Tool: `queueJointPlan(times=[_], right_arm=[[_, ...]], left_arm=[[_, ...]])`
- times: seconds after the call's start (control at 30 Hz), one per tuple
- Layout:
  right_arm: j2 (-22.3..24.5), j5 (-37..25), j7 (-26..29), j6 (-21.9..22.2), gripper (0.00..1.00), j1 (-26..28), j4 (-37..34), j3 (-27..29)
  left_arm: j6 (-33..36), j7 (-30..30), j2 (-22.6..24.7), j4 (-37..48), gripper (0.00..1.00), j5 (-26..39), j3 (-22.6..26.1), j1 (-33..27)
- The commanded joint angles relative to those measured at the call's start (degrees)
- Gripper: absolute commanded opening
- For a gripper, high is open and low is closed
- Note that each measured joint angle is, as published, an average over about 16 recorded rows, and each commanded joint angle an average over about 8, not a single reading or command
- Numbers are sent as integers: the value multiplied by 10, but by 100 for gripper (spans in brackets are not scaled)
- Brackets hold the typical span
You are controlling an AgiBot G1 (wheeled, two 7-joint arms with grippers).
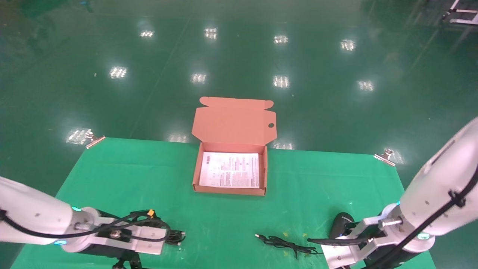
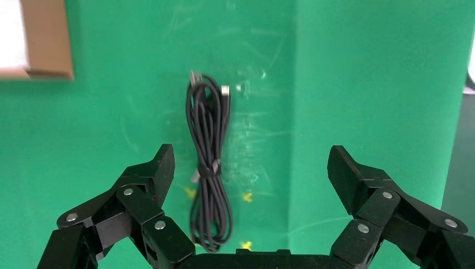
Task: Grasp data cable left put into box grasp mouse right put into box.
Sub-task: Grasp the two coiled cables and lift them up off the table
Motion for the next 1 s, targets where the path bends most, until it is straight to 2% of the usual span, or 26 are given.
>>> queueJointPlan(times=[0.03,0.43,0.67,1.0], right_arm=[[-1,-12,9,21,100,-11,0,-1],[-19,-75,54,116,100,-63,-13,-5],[-38,-100,63,155,100,-82,-37,-7],[-73,-110,42,195,100,-100,-90,-7]], left_arm=[[-6,-18,7,12,100,15,4,3],[-39,-26,72,215,100,21,-2,-31],[-60,6,110,332,100,18,-4,-58],[-87,56,151,473,100,7,-11,-89]])
